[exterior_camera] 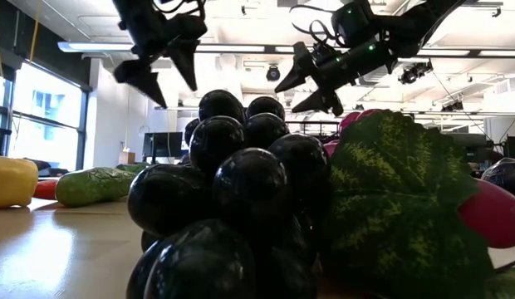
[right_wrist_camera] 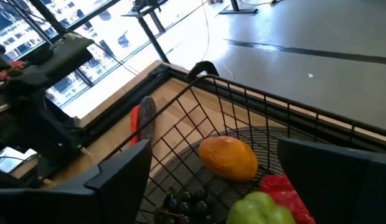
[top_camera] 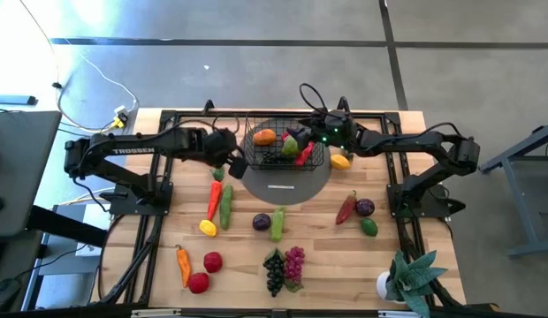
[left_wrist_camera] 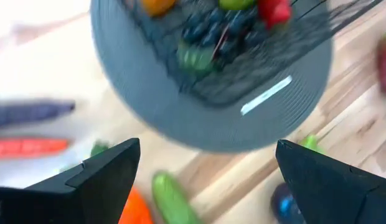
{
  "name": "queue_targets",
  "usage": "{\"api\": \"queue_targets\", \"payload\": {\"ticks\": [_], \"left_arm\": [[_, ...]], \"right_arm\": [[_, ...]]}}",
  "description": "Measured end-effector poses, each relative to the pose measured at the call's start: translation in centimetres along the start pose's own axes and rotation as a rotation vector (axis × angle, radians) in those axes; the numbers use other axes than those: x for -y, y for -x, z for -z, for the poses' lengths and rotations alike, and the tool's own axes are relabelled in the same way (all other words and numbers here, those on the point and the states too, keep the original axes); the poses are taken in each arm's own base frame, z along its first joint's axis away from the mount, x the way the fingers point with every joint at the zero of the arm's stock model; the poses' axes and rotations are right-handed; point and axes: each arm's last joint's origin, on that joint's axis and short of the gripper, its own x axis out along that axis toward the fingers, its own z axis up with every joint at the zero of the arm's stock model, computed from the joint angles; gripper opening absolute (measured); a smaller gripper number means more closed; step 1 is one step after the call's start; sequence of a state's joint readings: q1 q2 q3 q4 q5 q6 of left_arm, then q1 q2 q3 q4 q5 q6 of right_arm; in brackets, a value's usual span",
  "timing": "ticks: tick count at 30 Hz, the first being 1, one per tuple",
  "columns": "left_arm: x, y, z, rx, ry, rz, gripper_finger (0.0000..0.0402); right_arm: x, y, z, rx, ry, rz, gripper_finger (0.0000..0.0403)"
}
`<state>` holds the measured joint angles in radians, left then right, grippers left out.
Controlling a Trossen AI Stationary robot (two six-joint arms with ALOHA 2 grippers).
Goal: Build produce basket
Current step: Put the bottom orange carrot into the black wire basket
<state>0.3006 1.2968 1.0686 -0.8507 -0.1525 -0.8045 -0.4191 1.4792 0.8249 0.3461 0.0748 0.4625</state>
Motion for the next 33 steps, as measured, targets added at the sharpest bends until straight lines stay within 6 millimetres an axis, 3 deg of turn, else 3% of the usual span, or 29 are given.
{"api": "queue_targets", "payload": {"ticks": [13,20,28,33], "left_arm": [[1.0,0.9,4.9,-0.102,0.084,-0.167,0.0366],[1.3,1.6,6.9,-0.126,0.130,-0.235,0.0366],[0.0,-0.6,10.9,-0.201,0.198,-0.318,0.0366],[-0.3,-1.6,12.2,-0.208,0.232,-0.309,0.0366]], "right_arm": [[-0.3,0.0,0.1,-0.031,0.008,-0.079,0.0348],[-1.0,1.3,-1.2,0.004,0.051,-0.155,0.0348],[-1.7,3.4,-2.9,0.082,0.060,-0.191,0.0348],[-1.8,3.8,-3.2,0.093,0.062,-0.196,0.0348]]}}
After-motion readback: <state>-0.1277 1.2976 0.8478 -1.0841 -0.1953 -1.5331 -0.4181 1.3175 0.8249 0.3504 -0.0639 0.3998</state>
